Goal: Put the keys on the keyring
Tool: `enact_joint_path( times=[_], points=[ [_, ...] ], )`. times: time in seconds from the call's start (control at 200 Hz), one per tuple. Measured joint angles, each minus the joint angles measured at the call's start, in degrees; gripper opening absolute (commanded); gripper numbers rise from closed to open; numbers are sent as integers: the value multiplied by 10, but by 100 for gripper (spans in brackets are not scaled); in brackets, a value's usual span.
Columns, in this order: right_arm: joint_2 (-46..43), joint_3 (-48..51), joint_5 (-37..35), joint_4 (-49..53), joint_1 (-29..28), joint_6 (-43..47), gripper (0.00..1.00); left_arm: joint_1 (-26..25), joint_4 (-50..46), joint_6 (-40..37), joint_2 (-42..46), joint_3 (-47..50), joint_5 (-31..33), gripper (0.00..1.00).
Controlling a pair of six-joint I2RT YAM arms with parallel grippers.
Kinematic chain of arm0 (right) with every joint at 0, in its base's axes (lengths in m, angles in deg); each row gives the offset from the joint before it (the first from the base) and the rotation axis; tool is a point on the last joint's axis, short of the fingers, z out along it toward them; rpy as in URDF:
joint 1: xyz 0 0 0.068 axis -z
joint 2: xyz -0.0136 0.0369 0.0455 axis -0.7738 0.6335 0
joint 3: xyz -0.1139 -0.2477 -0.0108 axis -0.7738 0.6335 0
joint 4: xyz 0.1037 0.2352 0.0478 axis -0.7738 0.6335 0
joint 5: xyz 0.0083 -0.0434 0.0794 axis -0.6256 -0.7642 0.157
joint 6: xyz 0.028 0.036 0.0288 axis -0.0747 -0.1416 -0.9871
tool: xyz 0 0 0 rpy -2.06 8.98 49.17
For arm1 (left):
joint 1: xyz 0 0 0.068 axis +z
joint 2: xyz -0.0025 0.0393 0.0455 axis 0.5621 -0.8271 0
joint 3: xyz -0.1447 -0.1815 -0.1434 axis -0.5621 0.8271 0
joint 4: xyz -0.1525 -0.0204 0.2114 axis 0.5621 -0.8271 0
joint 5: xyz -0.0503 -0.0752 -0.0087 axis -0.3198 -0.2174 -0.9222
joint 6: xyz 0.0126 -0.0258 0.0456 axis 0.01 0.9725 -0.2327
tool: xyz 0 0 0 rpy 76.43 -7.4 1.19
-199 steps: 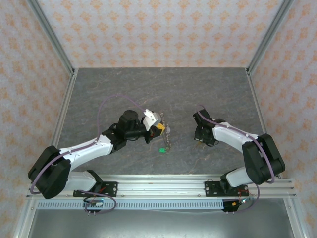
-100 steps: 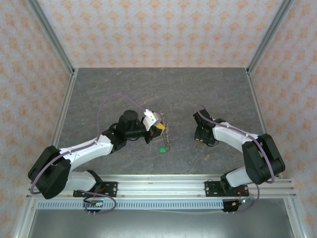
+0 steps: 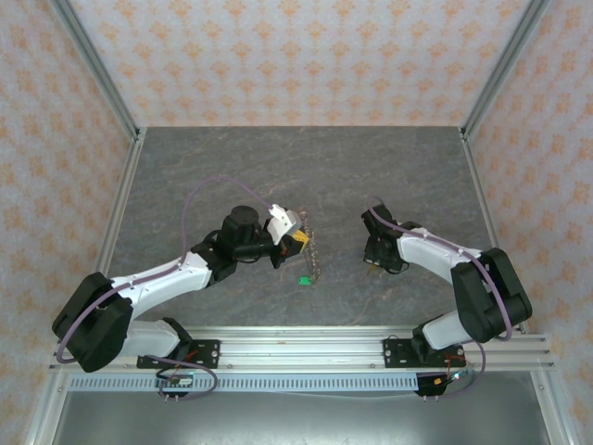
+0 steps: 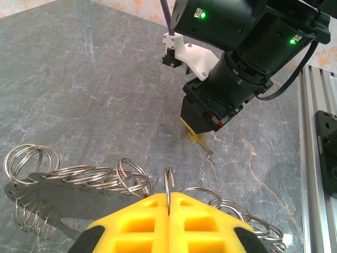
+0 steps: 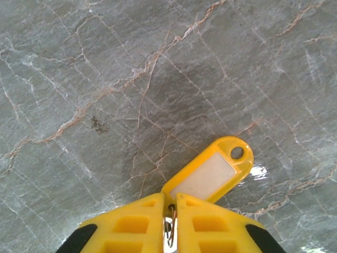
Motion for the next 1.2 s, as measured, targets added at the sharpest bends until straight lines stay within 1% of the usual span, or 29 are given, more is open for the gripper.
enact_joint_path(
  times=[0.48,0.881,0.951,1.131,1.201],
  points=[
    [0,0,1,0,0,0,13,0,0,0,0,0,0,0],
    [-10,0,5,0,0,0,15,0,0,0,0,0,0,0],
    [-10,0,5,0,0,0,14,0,0,0,0,0,0,0],
    [-10,0,5,0,0,0,14,0,0,0,0,0,0,0],
    [-9,0,5,0,0,0,11,0,0,0,0,0,0,0]
  ],
)
